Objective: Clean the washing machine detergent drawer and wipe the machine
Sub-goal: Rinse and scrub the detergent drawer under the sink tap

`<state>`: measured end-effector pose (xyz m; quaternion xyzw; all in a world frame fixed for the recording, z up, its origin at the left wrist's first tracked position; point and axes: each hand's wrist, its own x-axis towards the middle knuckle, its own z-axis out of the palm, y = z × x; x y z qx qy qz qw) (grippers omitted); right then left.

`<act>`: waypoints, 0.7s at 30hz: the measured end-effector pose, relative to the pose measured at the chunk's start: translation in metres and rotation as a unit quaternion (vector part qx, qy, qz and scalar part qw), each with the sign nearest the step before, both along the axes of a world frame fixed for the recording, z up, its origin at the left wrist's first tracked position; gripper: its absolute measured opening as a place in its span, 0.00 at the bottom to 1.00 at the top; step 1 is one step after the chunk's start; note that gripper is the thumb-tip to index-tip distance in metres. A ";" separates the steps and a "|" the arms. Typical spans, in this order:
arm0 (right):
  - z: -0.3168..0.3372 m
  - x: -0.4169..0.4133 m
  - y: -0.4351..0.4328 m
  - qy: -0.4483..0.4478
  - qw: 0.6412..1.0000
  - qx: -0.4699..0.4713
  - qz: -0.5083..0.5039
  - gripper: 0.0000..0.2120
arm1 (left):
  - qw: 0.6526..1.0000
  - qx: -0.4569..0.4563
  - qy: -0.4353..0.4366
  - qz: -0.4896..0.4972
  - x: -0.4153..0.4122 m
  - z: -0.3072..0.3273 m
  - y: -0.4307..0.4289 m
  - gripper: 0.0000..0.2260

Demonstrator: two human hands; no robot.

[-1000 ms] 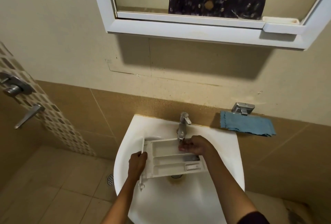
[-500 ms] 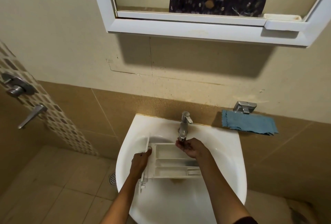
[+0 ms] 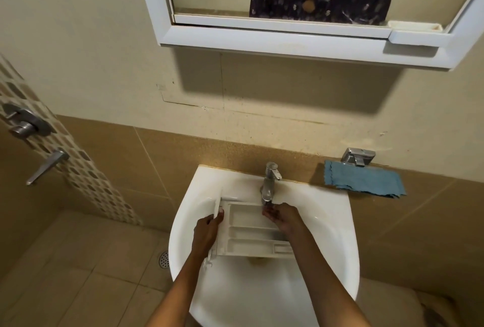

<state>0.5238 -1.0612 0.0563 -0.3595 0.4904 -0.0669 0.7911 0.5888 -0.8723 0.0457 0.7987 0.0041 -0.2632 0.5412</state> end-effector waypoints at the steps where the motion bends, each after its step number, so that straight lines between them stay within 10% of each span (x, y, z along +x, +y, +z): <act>1: 0.000 0.000 0.000 -0.021 0.999 0.040 -0.022 0.08 | 1.000 0.001 0.000 0.003 0.001 0.000 0.000 0.13; 6: -0.006 0.006 0.004 -0.065 0.989 0.128 -0.036 0.12 | 1.000 -0.002 -0.001 0.006 0.002 0.001 0.001 0.11; 10: 0.003 0.000 0.017 -0.003 0.979 0.066 0.192 0.11 | 1.000 0.004 -0.001 -0.001 0.003 0.000 0.002 0.10; 16: 0.024 0.001 0.014 0.270 0.772 -0.373 0.437 0.14 | 1.000 0.016 -0.008 -0.014 0.002 -0.003 0.004 0.11; 18: 0.017 0.003 0.010 0.237 0.834 -0.362 0.342 0.05 | 1.000 0.019 -0.007 -0.015 0.001 -0.004 0.006 0.12; 21: 0.012 0.003 0.013 0.037 0.992 -0.078 0.086 0.14 | 1.000 0.017 -0.004 -0.016 0.000 -0.004 0.007 0.14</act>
